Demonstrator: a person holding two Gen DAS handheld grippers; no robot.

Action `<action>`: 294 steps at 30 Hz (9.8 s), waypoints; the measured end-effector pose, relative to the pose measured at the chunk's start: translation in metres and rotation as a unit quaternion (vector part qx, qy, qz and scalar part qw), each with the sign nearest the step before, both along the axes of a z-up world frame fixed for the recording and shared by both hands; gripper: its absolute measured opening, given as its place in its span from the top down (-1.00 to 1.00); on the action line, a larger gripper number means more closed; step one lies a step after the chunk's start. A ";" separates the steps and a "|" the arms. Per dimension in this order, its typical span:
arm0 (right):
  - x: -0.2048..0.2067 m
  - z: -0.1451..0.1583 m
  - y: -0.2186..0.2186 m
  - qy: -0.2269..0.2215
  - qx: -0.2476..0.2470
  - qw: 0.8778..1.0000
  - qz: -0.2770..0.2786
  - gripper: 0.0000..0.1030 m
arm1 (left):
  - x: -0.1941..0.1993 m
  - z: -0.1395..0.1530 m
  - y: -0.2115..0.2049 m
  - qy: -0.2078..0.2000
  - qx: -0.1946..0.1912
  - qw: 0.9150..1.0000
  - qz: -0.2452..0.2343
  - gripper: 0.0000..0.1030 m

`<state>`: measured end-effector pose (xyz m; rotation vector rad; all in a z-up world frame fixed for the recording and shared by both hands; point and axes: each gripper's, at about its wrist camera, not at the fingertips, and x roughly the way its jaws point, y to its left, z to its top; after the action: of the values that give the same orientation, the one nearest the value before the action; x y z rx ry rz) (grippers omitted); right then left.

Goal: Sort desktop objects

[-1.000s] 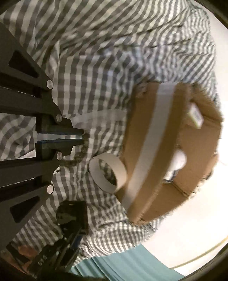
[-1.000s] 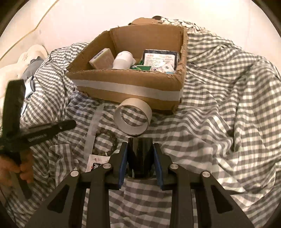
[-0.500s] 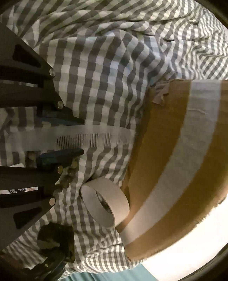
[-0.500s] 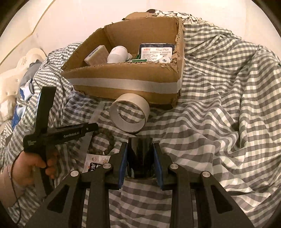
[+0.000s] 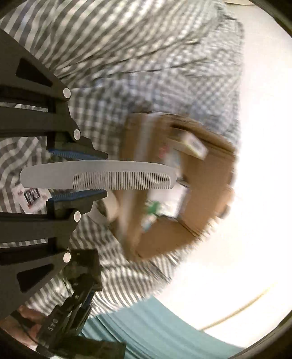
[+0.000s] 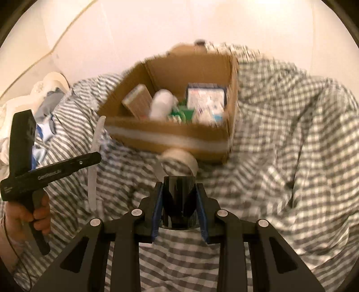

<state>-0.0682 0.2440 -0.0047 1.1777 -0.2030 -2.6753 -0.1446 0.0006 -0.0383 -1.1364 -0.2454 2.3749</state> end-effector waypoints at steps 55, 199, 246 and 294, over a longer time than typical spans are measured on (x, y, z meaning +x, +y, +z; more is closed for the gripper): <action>-0.007 -0.140 -0.098 -0.156 0.065 0.984 0.057 -0.30 | 0.009 -0.066 -0.032 -0.011 -0.150 0.986 0.069 -0.92; -0.007 -0.008 0.034 0.021 0.061 0.993 -0.094 -0.57 | 0.013 -0.031 0.000 -0.005 -0.101 0.991 0.085 -0.63; -0.025 -0.013 -0.055 -0.001 0.059 0.998 -0.005 0.94 | 0.016 -0.002 0.014 0.052 -0.097 0.993 0.043 -0.63; -0.089 0.082 -0.006 0.021 0.103 0.986 -0.129 -0.85 | -0.038 0.093 0.046 0.144 -0.126 0.980 0.054 -1.00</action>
<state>-0.1572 0.2384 0.0772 1.2273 -0.0770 -3.0064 -0.1829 0.0468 0.0546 -0.8870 0.0995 2.6867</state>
